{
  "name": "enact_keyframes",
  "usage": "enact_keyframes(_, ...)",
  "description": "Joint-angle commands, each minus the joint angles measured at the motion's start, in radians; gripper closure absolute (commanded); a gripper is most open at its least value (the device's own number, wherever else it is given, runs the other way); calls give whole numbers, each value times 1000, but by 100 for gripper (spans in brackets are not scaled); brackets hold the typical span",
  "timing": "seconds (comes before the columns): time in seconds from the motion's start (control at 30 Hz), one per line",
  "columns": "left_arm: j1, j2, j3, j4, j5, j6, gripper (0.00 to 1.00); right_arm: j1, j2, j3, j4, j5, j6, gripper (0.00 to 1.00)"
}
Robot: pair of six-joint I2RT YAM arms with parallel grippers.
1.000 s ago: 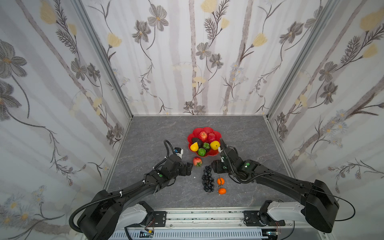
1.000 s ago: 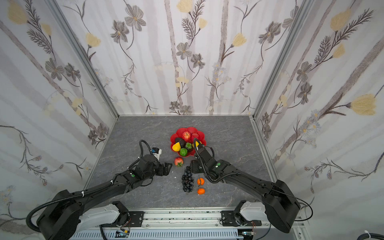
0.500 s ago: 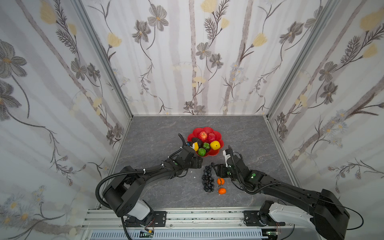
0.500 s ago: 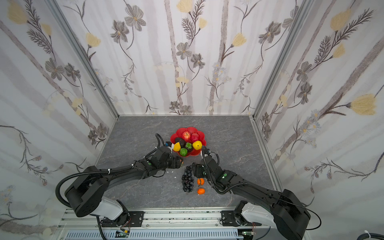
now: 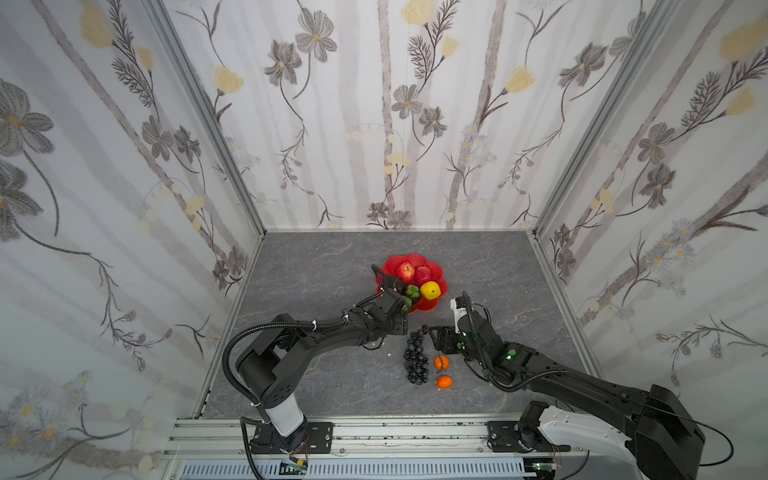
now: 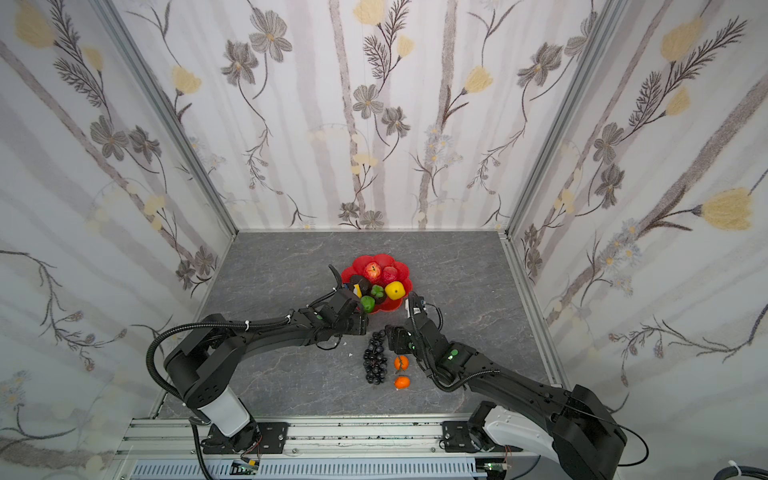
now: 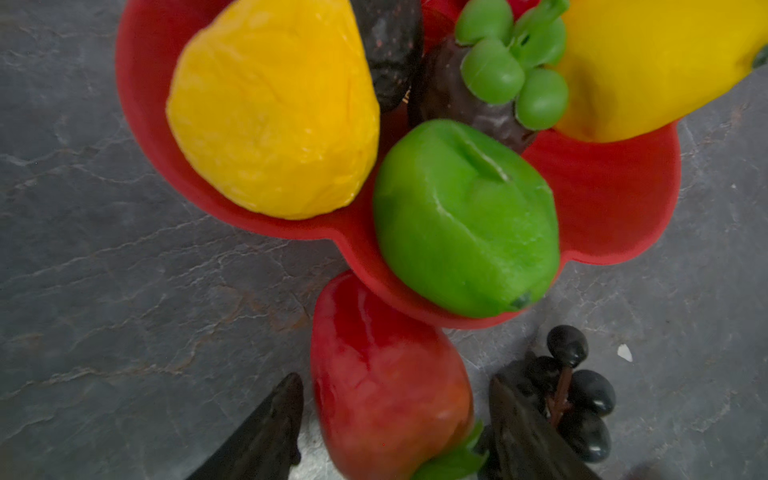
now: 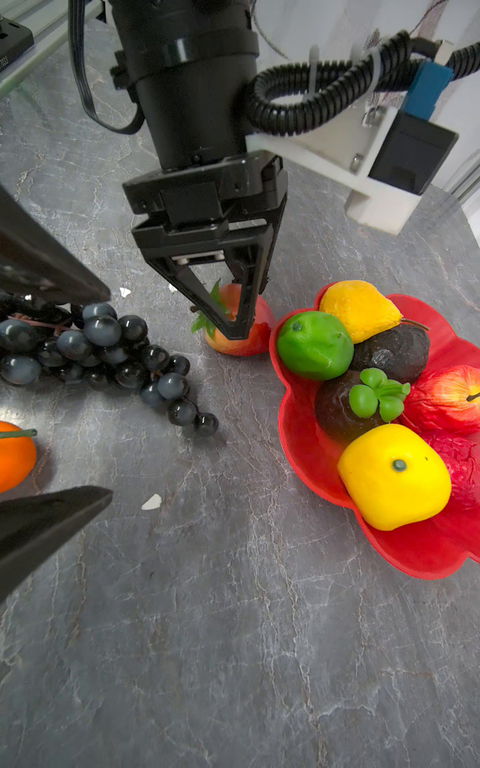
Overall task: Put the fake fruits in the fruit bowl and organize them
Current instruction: 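Close the left gripper on the red strawberry and lift it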
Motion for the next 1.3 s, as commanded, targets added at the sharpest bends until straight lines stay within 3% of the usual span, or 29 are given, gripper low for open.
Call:
enact_keyframes(0.0,0,13,21,-55,-47,-19,31,2,3,-1,48,22,-4,30)
enact_keyframes(0.23,0,-23,-9,-82,-76,-33,38,2,16,4,55,16,-1,29)
enact_keyframes(0.53,-5,-165,-115,-135,-101,-110,40,3,68,26,78,-13,1,29)
enact_keyframes(0.7,-22,-287,-202,-217,-148,-246,40,3,100,45,91,-28,-1,29)
enact_keyframes(1.0,-34,-485,-309,-218,-136,-510,39,59,172,73,217,-102,8,31)
enact_keyframes(1.27,-20,-570,-339,-81,-69,-744,39,160,303,103,438,-170,66,39)
